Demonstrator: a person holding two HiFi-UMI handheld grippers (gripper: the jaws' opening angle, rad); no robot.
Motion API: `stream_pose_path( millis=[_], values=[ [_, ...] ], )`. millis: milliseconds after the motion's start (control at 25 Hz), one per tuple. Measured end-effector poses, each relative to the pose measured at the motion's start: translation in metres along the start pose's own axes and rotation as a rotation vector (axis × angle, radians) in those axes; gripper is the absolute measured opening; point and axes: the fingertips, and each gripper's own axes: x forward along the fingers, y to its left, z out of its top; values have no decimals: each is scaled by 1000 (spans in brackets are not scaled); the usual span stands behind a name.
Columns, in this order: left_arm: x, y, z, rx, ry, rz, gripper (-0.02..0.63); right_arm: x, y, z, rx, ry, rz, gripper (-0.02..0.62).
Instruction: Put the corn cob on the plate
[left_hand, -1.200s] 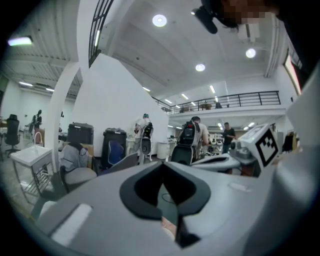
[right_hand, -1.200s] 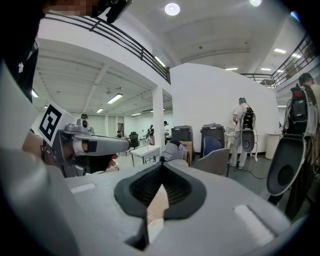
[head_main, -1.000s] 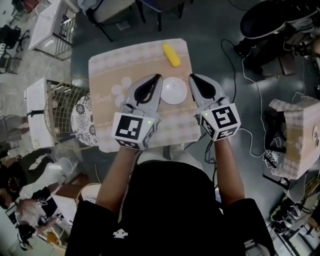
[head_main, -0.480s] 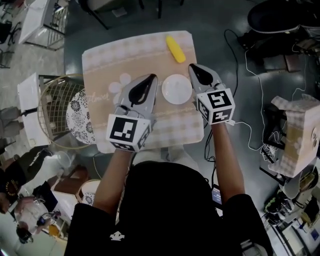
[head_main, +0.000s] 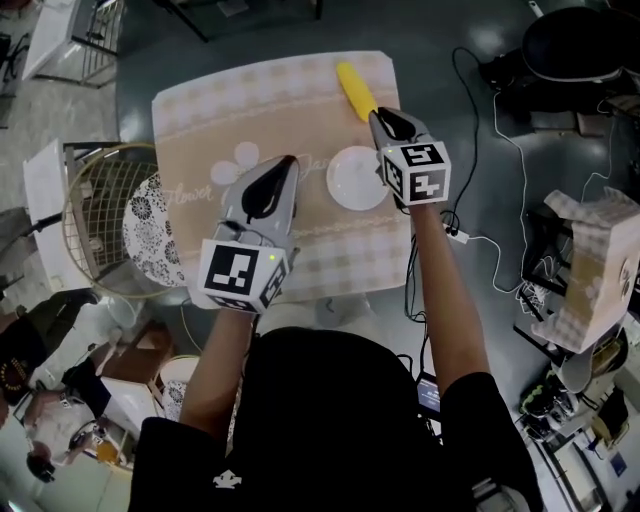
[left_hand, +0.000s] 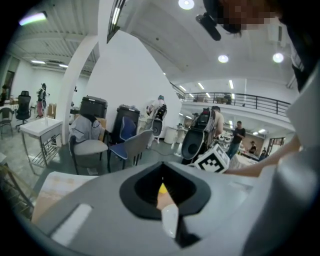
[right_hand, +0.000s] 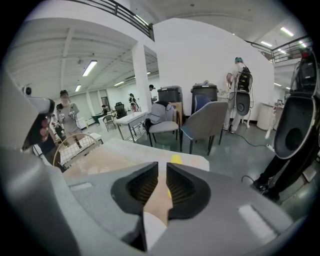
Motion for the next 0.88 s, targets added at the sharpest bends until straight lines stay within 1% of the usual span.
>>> stream_pose_path(
  millis=[40,200,360,520,720,880],
  values=[
    [0,3,-3,-6,5,0,9,8,-2,-2,-12,15,-2,57],
    [-5,16,-12,-32,5,8,9,43,-8,-13,-38,82,0,123],
    [-7,26,-22,-50,17,18,9,72,-16,-26,-45,150,-1,163],
    [-7,37,-28,-62,20,10,9,95,-25,-29,-55,181,-17,200],
    [-6,45,-42,-76,34,19,9,118,-30,-39,-73,234,-17,252],
    [-7,48,-53,-90,50,20,9,131,-37,-49,-77,279,-37,270]
  ],
)
